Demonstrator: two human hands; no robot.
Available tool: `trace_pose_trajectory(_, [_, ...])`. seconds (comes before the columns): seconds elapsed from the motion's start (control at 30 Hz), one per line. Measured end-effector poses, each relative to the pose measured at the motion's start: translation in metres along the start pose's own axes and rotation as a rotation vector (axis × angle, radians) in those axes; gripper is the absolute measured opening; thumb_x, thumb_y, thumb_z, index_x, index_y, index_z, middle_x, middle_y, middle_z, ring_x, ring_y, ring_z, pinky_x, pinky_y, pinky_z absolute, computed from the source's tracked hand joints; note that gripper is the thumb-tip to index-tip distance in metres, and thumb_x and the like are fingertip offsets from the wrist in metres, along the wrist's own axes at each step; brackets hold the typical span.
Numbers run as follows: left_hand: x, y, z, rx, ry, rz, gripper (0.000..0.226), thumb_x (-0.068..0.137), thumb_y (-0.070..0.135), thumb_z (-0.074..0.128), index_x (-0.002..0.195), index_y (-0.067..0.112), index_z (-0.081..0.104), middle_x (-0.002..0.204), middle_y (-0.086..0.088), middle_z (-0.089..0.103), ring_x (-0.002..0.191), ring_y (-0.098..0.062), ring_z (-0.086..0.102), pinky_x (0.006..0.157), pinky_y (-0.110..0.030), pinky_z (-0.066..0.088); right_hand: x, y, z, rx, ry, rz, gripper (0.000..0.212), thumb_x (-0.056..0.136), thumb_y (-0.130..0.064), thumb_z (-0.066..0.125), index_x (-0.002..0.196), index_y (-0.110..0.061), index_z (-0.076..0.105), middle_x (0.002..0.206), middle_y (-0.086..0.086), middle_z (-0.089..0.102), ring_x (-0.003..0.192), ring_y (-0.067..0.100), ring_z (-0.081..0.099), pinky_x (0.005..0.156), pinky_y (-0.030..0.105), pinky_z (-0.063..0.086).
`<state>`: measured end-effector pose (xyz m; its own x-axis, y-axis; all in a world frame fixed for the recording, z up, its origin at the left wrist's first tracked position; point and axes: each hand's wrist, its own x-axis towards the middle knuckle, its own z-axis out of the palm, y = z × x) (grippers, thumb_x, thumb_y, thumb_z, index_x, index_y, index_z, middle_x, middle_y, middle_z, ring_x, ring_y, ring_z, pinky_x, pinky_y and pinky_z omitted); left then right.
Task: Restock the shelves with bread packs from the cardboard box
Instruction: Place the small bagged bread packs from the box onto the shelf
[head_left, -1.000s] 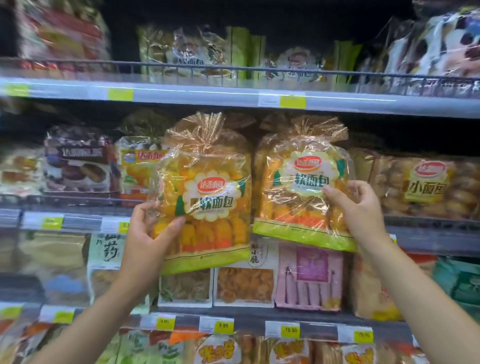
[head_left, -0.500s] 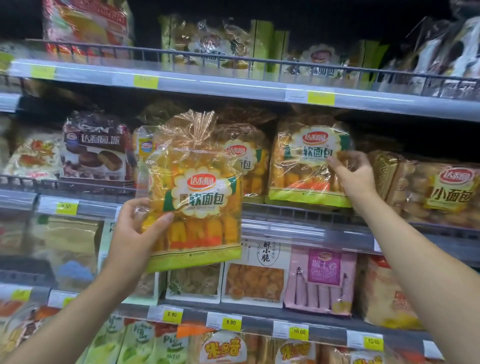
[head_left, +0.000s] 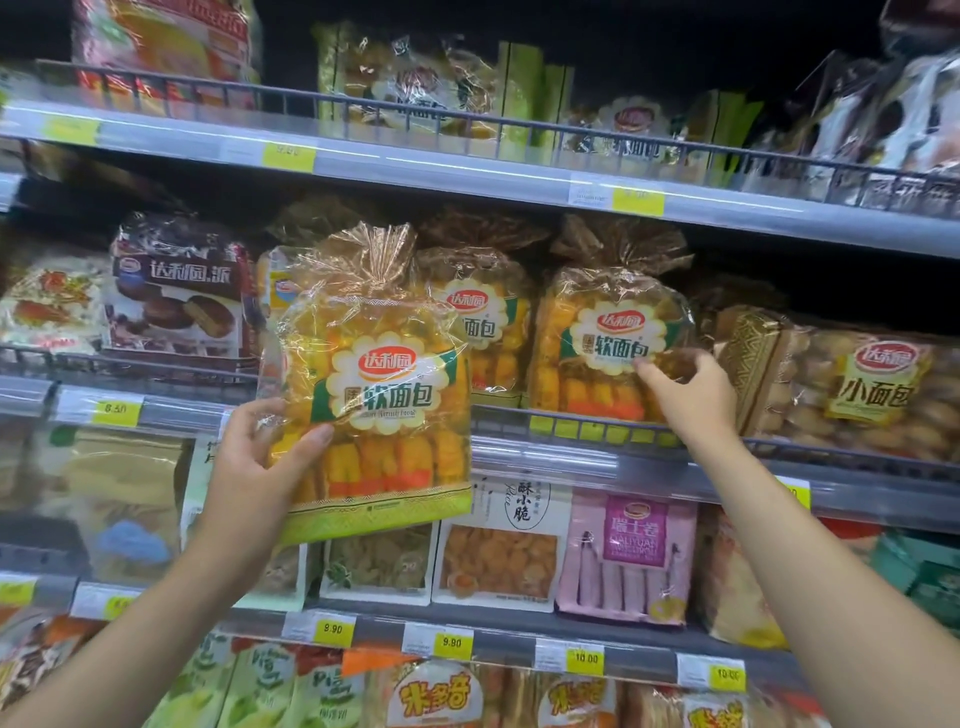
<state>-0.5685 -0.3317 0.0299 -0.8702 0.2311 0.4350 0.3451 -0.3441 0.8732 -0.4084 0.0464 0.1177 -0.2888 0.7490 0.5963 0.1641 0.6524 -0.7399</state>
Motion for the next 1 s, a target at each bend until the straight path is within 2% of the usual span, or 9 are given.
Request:
trace_pose_trajectory(0.17, [-0.001,-0.006,-0.001,-0.024,-0.022,-0.001,0.061,0.061,0.063,0.087,0.111,0.042,0.058,0.134,-0.006,0.063,0.115,-0.033,0.067,0.096,-0.063,0.052,0.000,0.001,-0.007,-0.056,-0.059,0.042,0.061,0.086,-0.053,0.073,0.129,-0.011,0.059,0.111,-0.002,0.059,0.100,0.017,0.052,0.084,0.029,0.040])
trace_pose_trajectory(0.27, [-0.003,-0.005,0.000,-0.048,-0.029,-0.010,0.065,0.059,0.066,0.087,0.111,0.041,0.058,0.134,-0.007,0.064,0.114,-0.034,0.067,0.096,-0.063,0.052,0.002,-0.003,-0.010,-0.060,-0.072,0.074,0.069,0.082,-0.052,0.077,0.133,-0.012,0.054,0.131,0.006,0.060,0.113,0.023,0.056,0.094,0.037,0.047])
trace_pose_trajectory(0.37, [-0.002,-0.004,0.001,-0.070,-0.026,-0.004,0.058,0.064,0.059,0.087,0.112,0.041,0.058,0.134,-0.005,0.064,0.111,-0.031,0.069,0.095,-0.061,0.054,-0.014,-0.007,-0.012,-0.045,0.115,-0.025,0.074,0.079,-0.046,0.080,0.138,-0.018,0.046,0.140,0.007,0.049,0.125,0.025,0.052,0.105,0.042,0.044])
trace_pose_trajectory(0.47, [0.001,0.003,0.007,-0.071,-0.038,-0.005,0.063,0.061,0.063,0.085,0.114,0.041,0.058,0.138,-0.003,0.060,0.112,-0.028,0.068,0.096,-0.056,0.054,-0.039,-0.023,-0.013,0.040,0.307,-0.284,0.050,0.082,-0.035,0.077,0.125,-0.020,0.053,0.123,0.002,0.054,0.108,0.018,0.057,0.096,0.039,0.049])
trace_pose_trajectory(0.53, [0.005,0.008,0.013,-0.076,-0.049,-0.005,0.063,0.064,0.063,0.084,0.116,0.039,0.056,0.139,0.001,0.058,0.113,-0.021,0.067,0.098,-0.050,0.054,-0.053,-0.043,-0.009,0.125,0.137,-0.366,0.028,0.087,-0.026,0.073,0.111,-0.021,0.059,0.109,-0.001,0.063,0.092,0.017,0.064,0.085,0.038,0.054])
trace_pose_trajectory(0.6, [0.013,0.013,0.020,-0.086,-0.093,0.000,0.068,0.061,0.070,0.082,0.118,0.042,0.055,0.142,0.003,0.057,0.123,-0.020,0.062,0.106,-0.051,0.049,-0.069,-0.067,0.000,0.180,-0.219,-0.318,0.022,0.092,-0.031,0.070,0.112,-0.026,0.060,0.104,-0.005,0.068,0.085,0.018,0.070,0.079,0.039,0.058])
trace_pose_trajectory(0.73, [0.036,0.022,0.036,-0.131,-0.164,-0.066,0.092,0.061,0.069,0.084,0.138,0.033,0.049,0.149,0.005,0.052,0.133,-0.020,0.053,0.114,-0.054,0.039,-0.089,-0.093,0.022,0.046,-0.714,-0.226,0.063,0.092,-0.059,0.060,0.145,-0.034,0.038,0.125,-0.011,0.063,0.089,0.006,0.071,0.077,0.025,0.051])
trace_pose_trajectory(0.83, [0.066,0.023,0.044,-0.151,-0.213,-0.154,0.100,0.054,0.073,0.087,0.141,0.036,0.051,0.142,0.004,0.061,0.133,-0.028,0.055,0.112,-0.062,0.037,-0.085,-0.094,0.035,0.052,-0.688,-0.192,0.081,0.086,-0.064,0.066,0.151,-0.032,0.031,0.124,-0.009,0.060,0.106,0.003,0.060,0.078,0.023,0.046])
trace_pose_trajectory(1.0, [0.104,0.035,0.057,-0.093,-0.335,-0.178,0.089,0.061,0.074,0.083,0.137,0.042,0.050,0.144,0.000,0.059,0.137,-0.034,0.049,0.110,-0.069,0.032,-0.062,-0.103,0.051,0.109,-0.558,-0.133,0.077,0.088,-0.059,0.067,0.151,-0.028,0.036,0.119,-0.008,0.058,0.113,0.013,0.058,0.087,0.033,0.049])
